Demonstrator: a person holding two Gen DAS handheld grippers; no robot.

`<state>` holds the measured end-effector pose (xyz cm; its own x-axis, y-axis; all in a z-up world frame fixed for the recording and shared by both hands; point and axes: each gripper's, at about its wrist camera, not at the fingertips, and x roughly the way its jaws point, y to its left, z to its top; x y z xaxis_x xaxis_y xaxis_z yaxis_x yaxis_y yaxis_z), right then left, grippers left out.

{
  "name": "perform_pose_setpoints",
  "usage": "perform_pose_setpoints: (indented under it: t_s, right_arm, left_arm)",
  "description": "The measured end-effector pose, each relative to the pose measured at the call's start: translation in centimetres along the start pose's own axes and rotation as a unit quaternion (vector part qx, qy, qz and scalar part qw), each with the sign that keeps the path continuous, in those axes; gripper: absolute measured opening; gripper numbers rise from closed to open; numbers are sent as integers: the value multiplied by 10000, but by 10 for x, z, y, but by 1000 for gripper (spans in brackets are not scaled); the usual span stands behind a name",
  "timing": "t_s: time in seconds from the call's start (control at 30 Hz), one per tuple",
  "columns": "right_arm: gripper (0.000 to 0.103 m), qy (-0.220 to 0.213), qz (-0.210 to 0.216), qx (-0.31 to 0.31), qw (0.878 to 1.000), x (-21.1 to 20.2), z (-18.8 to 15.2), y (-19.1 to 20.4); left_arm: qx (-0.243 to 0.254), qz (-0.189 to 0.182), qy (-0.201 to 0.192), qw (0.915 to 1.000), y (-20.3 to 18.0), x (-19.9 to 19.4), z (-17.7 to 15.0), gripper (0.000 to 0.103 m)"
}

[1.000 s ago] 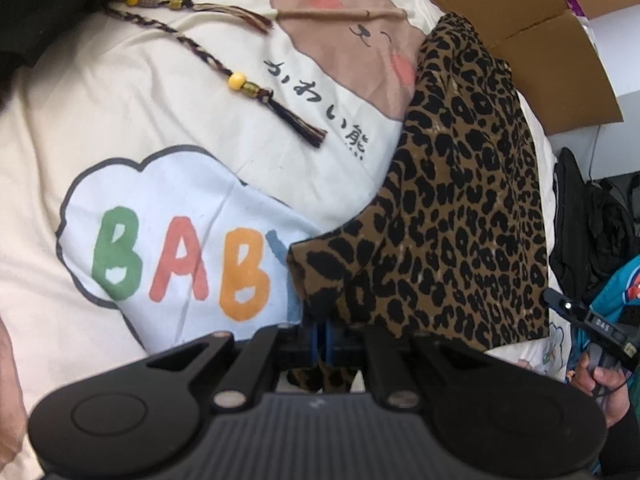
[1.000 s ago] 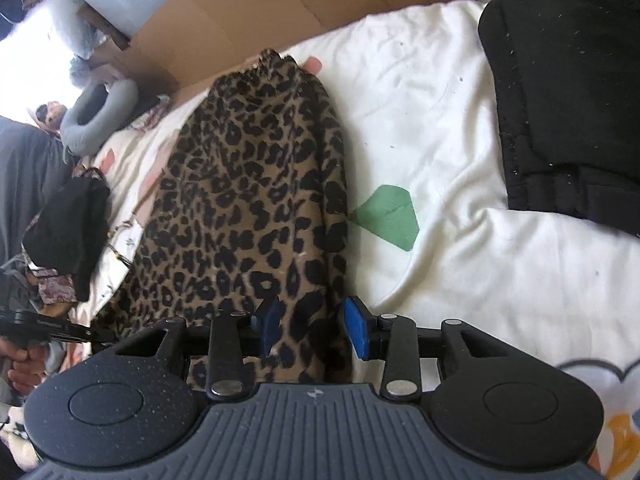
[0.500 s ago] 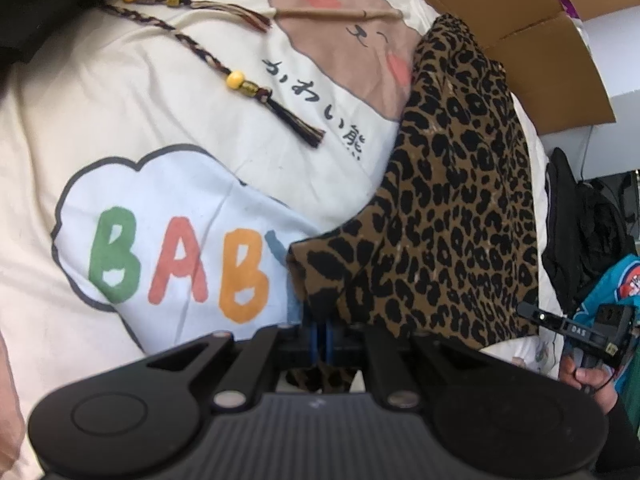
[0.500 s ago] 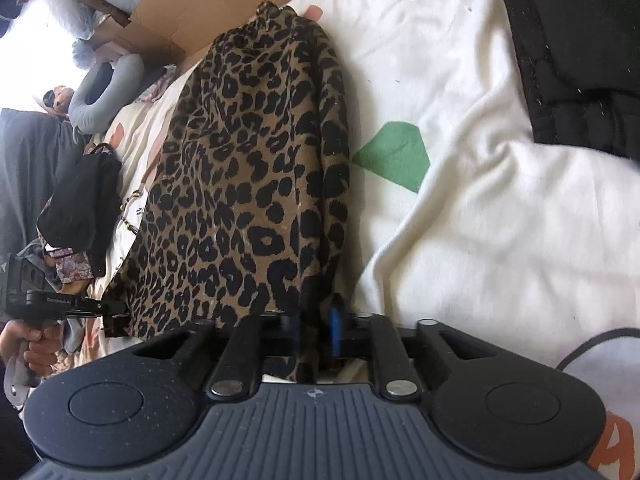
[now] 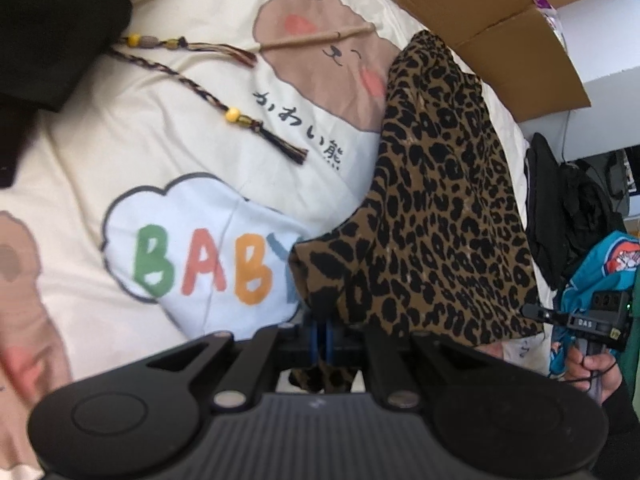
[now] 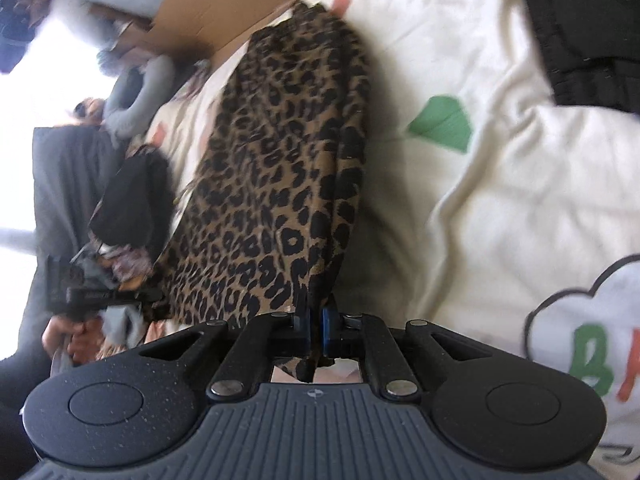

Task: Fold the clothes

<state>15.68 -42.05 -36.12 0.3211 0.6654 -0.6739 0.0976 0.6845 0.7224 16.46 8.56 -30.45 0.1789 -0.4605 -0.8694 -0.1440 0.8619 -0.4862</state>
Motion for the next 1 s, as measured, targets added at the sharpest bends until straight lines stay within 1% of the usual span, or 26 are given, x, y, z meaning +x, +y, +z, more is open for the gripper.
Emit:
perform_pose_setpoints:
  t_s: [0.13,0.23,0.47,0.53,0.63,0.67,0.8,0.83,0.87,0.9,0.93,1.0]
  right_arm:
    - [3,290,105,-92,9995,3,-10,6]
    - [3,433,82,-118,9990,4,-19,7]
    - [3,428,-236,-74,9988,8,-25,-3]
    - [3,383,-267,-53,9989,8,-24,-5]
    - [4,427,-408,-10,9983,13,-25,-9]
    - [7,450,-462,5,9979,15,-26,-10]
    - [9,515,-559,48,9971,20,-26,-13]
    - [12,516,-571,57,9970,21,-26,-13]
    - [20,497,-568,57,9971,22,-25,-14]
    - [24,473,-559,56,9973,23,-25,-14]
    - [35,452,-553,63,9974,24,-25,-13]
    - [39,454,-541,55,9975,27,-25,-14]
  left_arm:
    - [24,47,116,9999,0,-3,-6,4]
    - [-1,28,177,9998,0,0,-12,4]
    - [-140,-107,149,9997,8,23,-21,4]
    - [-134,-149,140,9997,11,27,-21,4]
    - [-258,-265,101,9993,19,31,-19,4]
    - [-261,-291,84,9992,20,32,-20,4]
    - [-226,-359,40,9991,23,37,-22,5]
    - [-222,-379,33,9990,23,37,-22,6]
    - [-213,-399,21,9990,24,37,-21,7]
    - [-202,-414,8,9989,24,38,-21,8]
    - [-188,-420,-5,9989,24,40,-21,9]
    - [-159,-424,-29,9990,24,42,-20,11]
